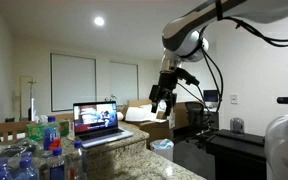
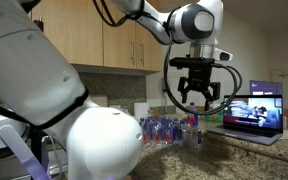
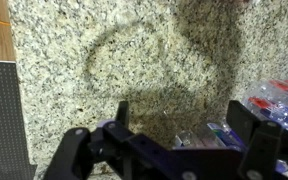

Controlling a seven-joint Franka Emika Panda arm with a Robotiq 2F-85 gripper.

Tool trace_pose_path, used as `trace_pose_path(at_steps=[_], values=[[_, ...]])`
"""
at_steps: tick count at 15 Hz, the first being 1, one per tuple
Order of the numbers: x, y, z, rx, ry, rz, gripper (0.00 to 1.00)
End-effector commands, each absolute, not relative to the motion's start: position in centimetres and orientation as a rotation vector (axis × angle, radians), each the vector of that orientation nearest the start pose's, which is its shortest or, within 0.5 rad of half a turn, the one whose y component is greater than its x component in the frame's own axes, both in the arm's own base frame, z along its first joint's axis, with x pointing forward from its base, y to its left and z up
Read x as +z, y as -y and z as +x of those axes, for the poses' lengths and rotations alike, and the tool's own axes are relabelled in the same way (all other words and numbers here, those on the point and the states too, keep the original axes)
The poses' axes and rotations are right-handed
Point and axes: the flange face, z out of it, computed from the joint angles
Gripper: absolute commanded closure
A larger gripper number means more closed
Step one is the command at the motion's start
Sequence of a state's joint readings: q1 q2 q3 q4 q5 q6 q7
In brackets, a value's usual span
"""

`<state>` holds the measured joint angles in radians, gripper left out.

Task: Move one water bottle on the left to the right.

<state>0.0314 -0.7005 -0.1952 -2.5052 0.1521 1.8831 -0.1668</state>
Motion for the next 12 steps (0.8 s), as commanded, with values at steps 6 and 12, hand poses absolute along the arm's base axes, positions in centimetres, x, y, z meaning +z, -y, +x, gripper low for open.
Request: trace_pose_path(at_steps=[6, 12], values=[[51.74, 5.33, 34.64, -0.149, 0.003, -2.878, 0.00], [51.71, 5.32, 34.60, -0.138, 0.016, -2.884, 0.00]])
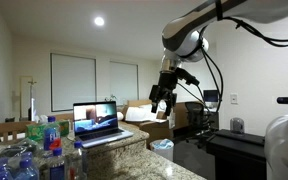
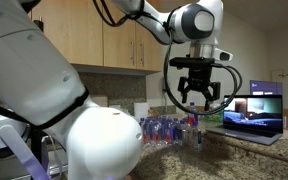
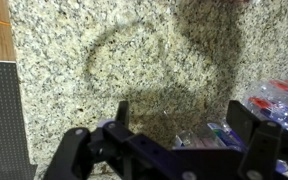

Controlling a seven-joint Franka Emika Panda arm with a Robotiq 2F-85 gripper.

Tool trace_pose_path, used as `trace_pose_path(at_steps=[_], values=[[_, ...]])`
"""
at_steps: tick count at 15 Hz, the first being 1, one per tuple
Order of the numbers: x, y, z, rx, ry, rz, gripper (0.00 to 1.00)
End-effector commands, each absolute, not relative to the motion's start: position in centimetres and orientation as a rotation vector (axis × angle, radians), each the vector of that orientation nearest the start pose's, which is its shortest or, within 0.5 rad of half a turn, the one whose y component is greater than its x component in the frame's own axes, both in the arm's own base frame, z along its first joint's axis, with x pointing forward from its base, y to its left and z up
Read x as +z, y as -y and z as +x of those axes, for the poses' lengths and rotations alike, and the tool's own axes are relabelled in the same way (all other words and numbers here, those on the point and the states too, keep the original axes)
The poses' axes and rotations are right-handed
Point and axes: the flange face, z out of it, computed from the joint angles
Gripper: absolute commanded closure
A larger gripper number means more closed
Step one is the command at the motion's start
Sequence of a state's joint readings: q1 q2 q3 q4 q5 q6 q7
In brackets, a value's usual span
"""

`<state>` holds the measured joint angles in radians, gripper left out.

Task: Move one water bottle on the left to the right.

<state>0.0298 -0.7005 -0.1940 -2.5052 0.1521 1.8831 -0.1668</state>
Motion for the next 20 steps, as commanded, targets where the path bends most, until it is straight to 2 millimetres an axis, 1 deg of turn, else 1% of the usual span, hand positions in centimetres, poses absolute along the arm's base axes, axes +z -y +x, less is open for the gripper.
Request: trace_pose_path(at_steps=[1, 2, 3, 4, 5, 6, 9, 10, 11, 12, 13, 14, 20], values=[[51.7, 5.3, 34.6, -0.142, 0.032, -2.886, 0.00], [51.7, 5.2, 34.6, -0.143, 0.047, -2.891, 0.00], [53.9, 8.5, 29.4, -0.221, -0.106, -2.785, 0.00], [54.3, 9.0, 29.0, -0.232, -0.128, -2.779, 0.00], [55.1, 10.2, 27.8, -0.248, -0.163, -2.767, 0.00], [56.3, 11.6, 26.2, -0.280, -0.211, -2.775, 0.00], [59.9, 15.4, 19.7, -0.318, -0.289, -2.766, 0.00], [61.0, 16.2, 17.2, -0.262, -0.279, -2.770, 0.00], [59.5, 15.3, 20.6, -0.281, -0.296, -2.758, 0.00], [60.6, 15.9, 18.3, -0.280, -0.306, -2.753, 0.00], [61.3, 16.3, 16.9, -0.298, -0.311, -2.746, 0.00], [61.6, 16.3, 16.3, -0.314, -0.309, -2.744, 0.00], [61.2, 16.2, 16.9, -0.286, -0.303, -2.746, 0.00]])
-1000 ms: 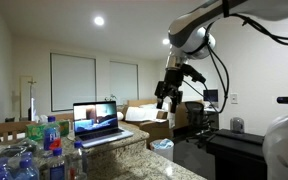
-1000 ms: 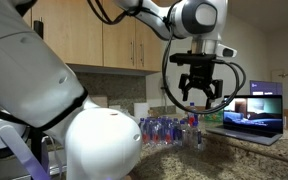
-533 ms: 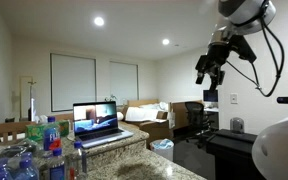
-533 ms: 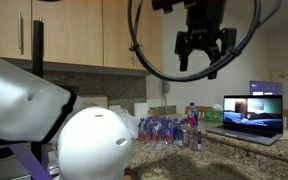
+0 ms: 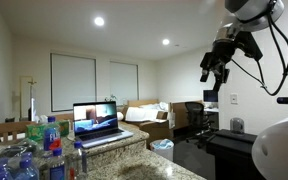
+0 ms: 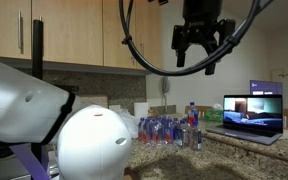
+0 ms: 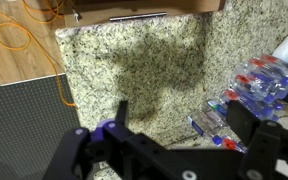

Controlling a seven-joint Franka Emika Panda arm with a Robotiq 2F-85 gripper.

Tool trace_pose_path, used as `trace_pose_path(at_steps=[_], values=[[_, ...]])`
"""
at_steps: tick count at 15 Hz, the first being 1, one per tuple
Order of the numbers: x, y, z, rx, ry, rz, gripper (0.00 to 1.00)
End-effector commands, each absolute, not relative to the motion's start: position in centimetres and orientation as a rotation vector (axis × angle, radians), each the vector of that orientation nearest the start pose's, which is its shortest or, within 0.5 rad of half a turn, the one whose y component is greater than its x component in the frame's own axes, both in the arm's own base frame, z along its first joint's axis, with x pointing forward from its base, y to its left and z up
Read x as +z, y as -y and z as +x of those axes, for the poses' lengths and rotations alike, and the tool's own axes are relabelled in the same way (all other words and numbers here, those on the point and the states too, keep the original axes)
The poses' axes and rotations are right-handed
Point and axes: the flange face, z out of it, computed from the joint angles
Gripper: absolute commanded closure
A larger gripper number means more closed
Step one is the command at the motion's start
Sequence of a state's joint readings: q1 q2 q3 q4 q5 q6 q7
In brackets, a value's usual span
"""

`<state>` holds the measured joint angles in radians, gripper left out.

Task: Move one water bottle on the left to the right.

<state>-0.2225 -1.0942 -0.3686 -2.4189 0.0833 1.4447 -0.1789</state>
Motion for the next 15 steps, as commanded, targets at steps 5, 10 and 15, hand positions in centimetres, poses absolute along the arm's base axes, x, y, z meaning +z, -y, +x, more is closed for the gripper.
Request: trace_pose_path(at_steps=[5, 10, 15], values=[[61.2, 16.2, 16.9, -0.285, -0.301, -2.746, 0.00], [61.2, 16.2, 16.9, -0.285, -0.301, -2.746, 0.00], [62.8, 15.5, 17.4, -0.288, -0.266, -2.736, 0.00]])
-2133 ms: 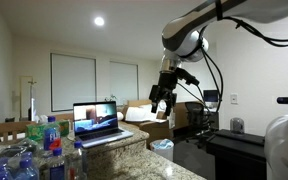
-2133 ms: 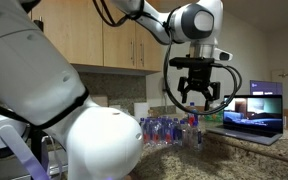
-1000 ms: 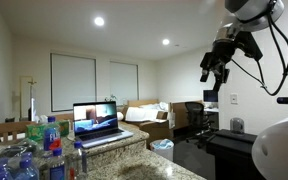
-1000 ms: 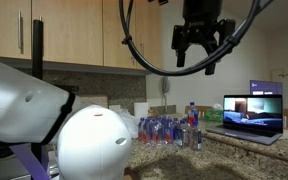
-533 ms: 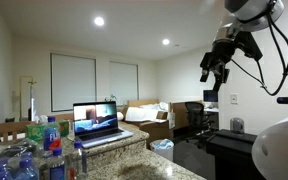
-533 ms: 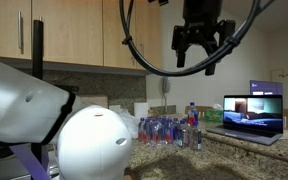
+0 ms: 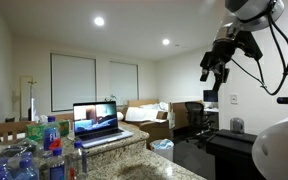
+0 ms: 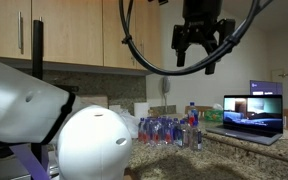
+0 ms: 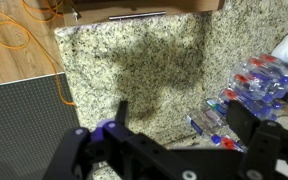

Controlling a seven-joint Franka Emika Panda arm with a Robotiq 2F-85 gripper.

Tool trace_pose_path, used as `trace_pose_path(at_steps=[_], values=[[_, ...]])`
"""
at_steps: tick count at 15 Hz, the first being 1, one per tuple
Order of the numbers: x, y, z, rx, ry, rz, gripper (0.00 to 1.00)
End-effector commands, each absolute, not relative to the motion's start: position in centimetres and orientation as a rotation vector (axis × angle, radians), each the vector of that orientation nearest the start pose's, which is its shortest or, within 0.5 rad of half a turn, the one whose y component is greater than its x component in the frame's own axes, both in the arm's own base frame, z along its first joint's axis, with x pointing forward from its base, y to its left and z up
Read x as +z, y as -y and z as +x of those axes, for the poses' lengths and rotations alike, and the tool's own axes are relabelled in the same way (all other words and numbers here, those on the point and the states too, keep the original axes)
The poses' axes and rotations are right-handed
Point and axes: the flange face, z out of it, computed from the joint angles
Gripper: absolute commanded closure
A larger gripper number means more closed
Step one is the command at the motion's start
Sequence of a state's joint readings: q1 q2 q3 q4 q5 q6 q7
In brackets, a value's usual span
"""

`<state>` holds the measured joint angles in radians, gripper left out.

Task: Move one water bottle on the left to the right.

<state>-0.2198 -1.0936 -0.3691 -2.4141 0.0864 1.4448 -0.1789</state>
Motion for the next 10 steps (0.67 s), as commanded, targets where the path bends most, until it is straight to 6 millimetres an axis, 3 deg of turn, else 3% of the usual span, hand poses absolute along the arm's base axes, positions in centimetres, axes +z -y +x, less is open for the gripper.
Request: trace_pose_path(at_steps=[1, 8, 10], values=[[63.6, 15.5, 17.5, -0.302, -0.248, -2.737, 0.00], [69.9, 9.7, 19.2, -0.296, -0.055, -2.824, 0.00], [70.9, 8.7, 19.4, -0.269, -0.036, -2.830, 0.00]])
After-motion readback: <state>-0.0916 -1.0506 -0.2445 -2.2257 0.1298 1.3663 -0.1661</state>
